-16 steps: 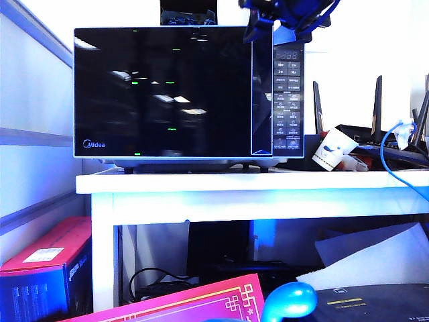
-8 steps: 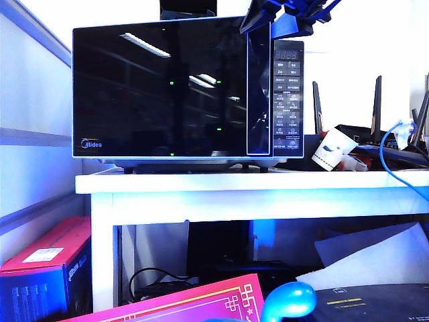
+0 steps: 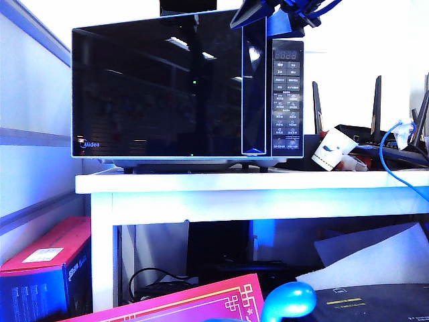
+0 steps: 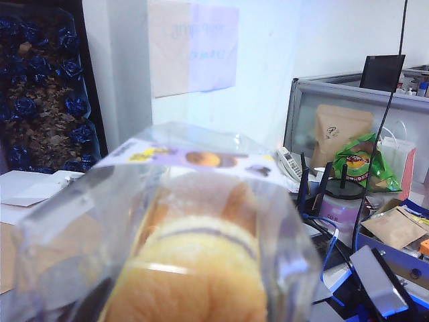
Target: Open the microwave door, place the box of snacks from the top of the microwave inside, then close the microwave door.
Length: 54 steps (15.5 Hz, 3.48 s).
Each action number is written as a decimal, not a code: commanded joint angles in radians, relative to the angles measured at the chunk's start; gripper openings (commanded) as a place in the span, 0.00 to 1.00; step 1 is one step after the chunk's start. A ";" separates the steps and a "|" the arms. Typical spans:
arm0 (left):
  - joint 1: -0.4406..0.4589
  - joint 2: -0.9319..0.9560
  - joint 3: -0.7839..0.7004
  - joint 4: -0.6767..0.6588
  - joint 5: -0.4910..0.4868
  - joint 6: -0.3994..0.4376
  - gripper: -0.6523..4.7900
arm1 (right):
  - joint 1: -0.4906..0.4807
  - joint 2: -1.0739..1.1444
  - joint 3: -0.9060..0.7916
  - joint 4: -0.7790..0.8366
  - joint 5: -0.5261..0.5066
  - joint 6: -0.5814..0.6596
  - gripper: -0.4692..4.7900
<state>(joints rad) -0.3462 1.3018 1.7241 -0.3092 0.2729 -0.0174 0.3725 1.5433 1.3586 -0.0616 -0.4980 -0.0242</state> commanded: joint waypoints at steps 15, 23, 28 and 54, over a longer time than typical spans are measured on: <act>-0.001 -0.006 0.006 0.026 0.000 -0.001 0.63 | -0.025 -0.124 0.014 -0.130 -0.293 -0.058 0.55; -0.001 -0.006 0.006 0.026 0.001 -0.001 0.63 | -0.025 -0.137 0.014 -0.164 -0.452 -0.055 0.54; -0.001 -0.006 0.005 0.016 0.001 -0.001 0.63 | -0.022 -0.137 0.014 -0.194 -0.518 -0.055 0.54; -0.001 -0.006 0.005 0.003 0.001 0.002 0.63 | 0.050 -0.189 0.016 0.068 -0.225 -0.020 0.54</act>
<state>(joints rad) -0.3458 1.3018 1.7241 -0.3351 0.2729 -0.0170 0.4225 1.3579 1.3697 -0.0254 -0.8429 -0.0315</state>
